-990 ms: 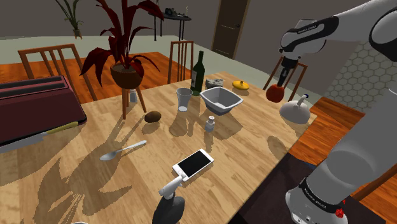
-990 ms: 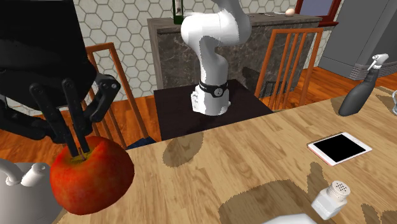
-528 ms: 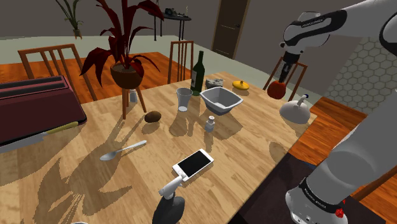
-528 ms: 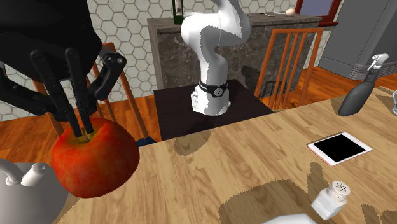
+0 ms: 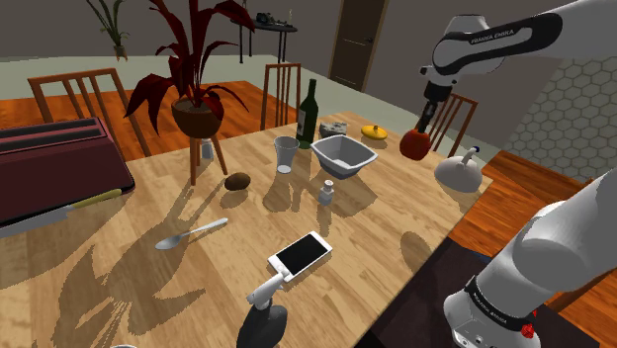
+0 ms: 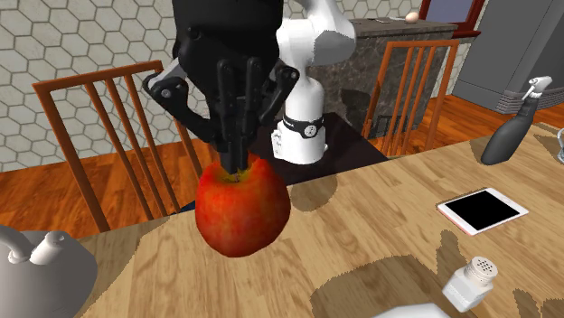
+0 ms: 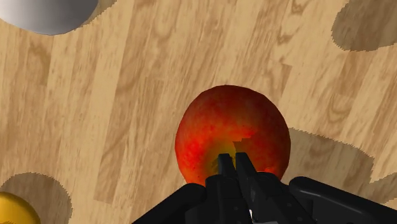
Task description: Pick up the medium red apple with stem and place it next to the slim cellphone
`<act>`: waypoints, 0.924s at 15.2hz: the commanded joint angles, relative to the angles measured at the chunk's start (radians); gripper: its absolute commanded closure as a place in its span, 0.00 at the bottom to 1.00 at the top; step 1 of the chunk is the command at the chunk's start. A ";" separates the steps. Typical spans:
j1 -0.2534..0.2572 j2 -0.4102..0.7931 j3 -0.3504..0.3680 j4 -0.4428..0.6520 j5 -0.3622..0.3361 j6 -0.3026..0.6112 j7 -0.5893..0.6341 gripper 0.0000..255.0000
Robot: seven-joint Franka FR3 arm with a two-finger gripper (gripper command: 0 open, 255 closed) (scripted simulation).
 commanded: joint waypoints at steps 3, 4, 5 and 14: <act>0.028 -0.079 0.068 -0.080 -0.018 -0.009 0.110 1.00; 0.036 -0.094 0.086 -0.095 -0.018 -0.012 0.136 1.00; 0.044 -0.107 0.104 -0.108 -0.017 -0.015 0.162 1.00; 0.130 -0.179 0.267 -0.180 0.024 -0.044 0.388 1.00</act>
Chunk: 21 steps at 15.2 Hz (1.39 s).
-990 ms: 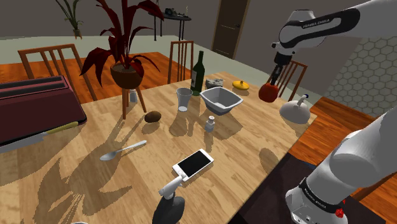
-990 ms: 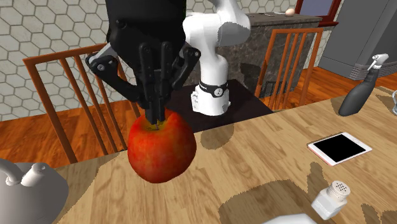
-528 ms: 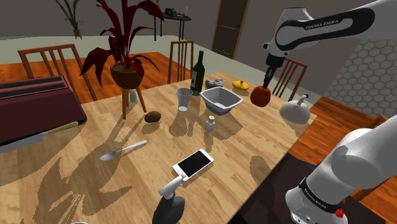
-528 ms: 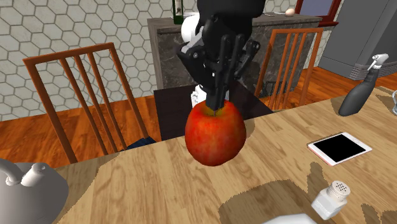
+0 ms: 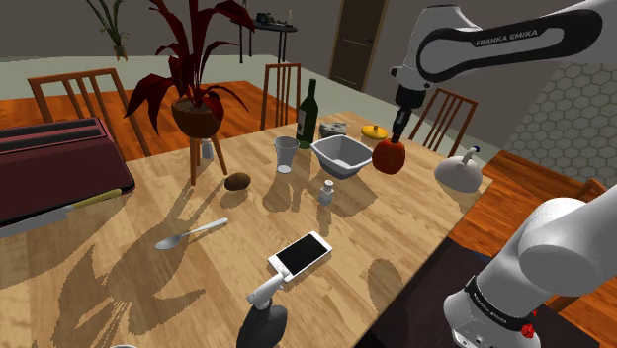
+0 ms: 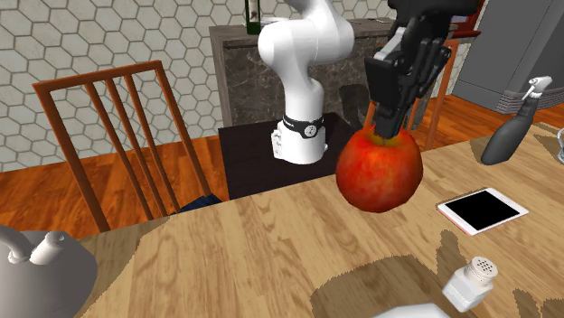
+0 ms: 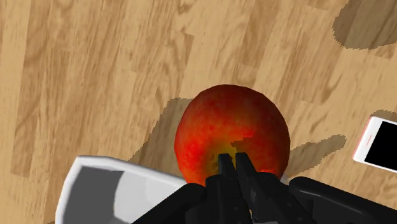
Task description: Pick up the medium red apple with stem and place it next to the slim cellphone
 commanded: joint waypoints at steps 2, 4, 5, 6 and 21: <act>0.033 0.000 0.056 -0.010 0.022 0.000 0.078 1.00; 0.054 0.001 0.091 -0.009 0.037 -0.005 0.127 1.00; 0.065 0.003 0.109 -0.007 0.045 -0.007 0.151 1.00; 0.076 0.007 0.127 -0.003 0.052 -0.010 0.175 1.00; 0.168 0.110 0.284 0.018 0.105 0.054 0.401 1.00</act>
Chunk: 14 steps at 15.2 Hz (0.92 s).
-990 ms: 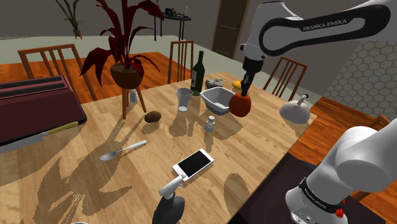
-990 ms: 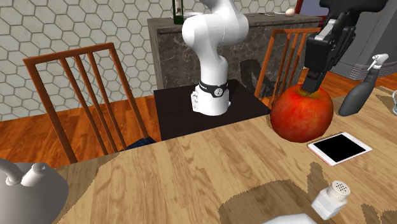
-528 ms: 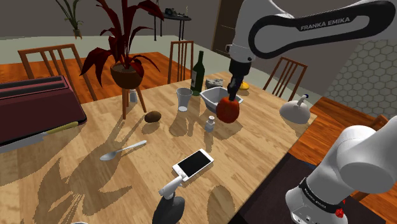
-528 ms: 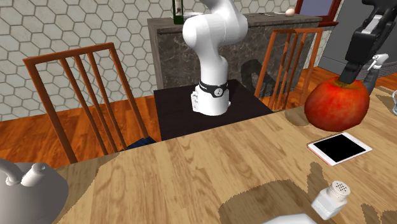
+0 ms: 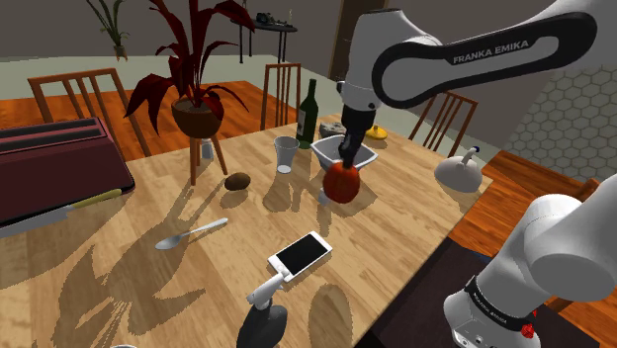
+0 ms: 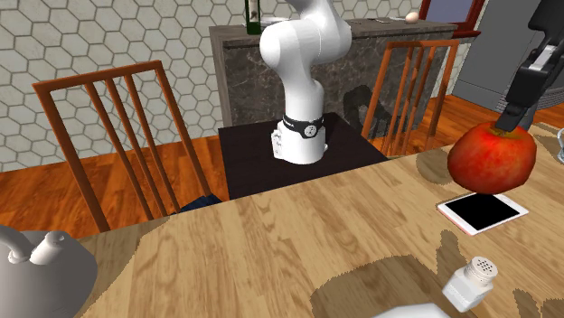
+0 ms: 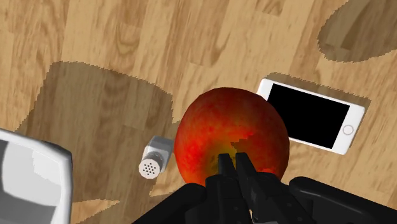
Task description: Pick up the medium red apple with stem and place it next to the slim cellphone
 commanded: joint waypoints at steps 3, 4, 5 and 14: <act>-0.001 0.022 0.002 -0.038 -0.004 0.060 0.007 1.00; -0.001 0.027 0.002 -0.048 -0.005 0.074 0.008 1.00; -0.001 0.032 0.003 -0.056 -0.006 0.088 0.010 1.00; -0.004 0.091 0.007 -0.127 -0.019 0.217 0.028 1.00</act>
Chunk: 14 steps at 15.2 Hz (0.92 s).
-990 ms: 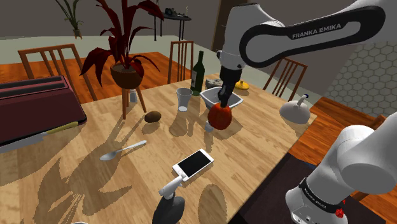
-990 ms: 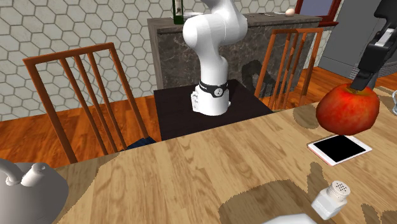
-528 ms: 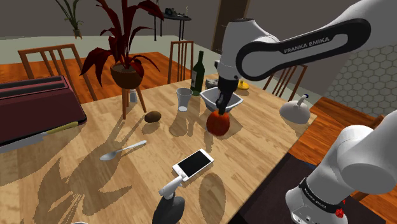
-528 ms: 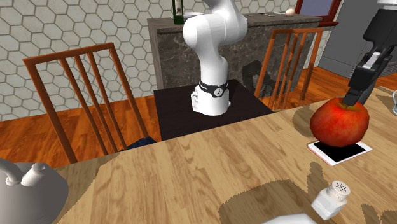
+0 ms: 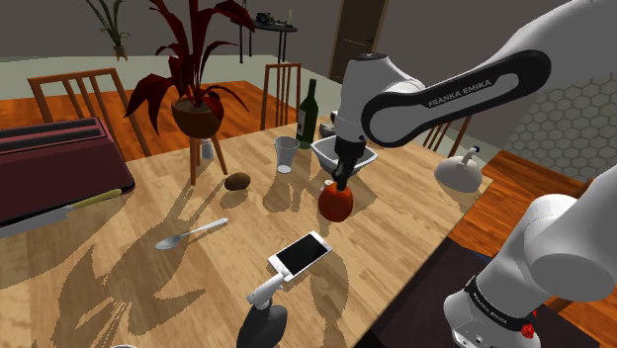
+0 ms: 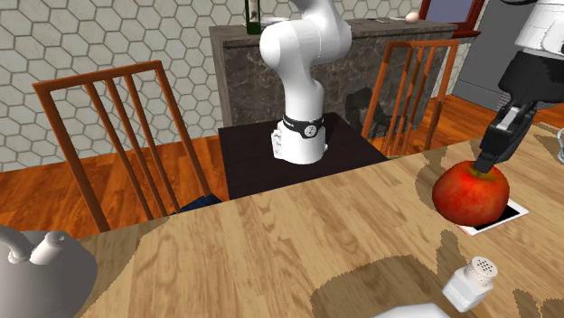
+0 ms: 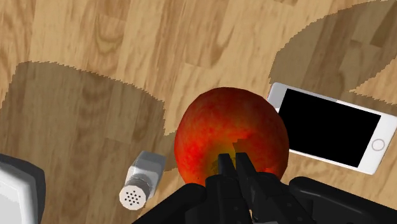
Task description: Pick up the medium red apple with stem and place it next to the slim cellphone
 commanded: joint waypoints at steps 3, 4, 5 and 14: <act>-0.002 0.033 0.002 -0.024 -0.008 0.057 0.009 1.00; -0.003 0.041 0.002 -0.030 -0.011 0.072 0.011 1.00; -0.003 0.050 0.003 -0.036 -0.013 0.086 0.014 1.00; -0.007 0.112 0.005 -0.068 -0.032 0.178 0.033 1.00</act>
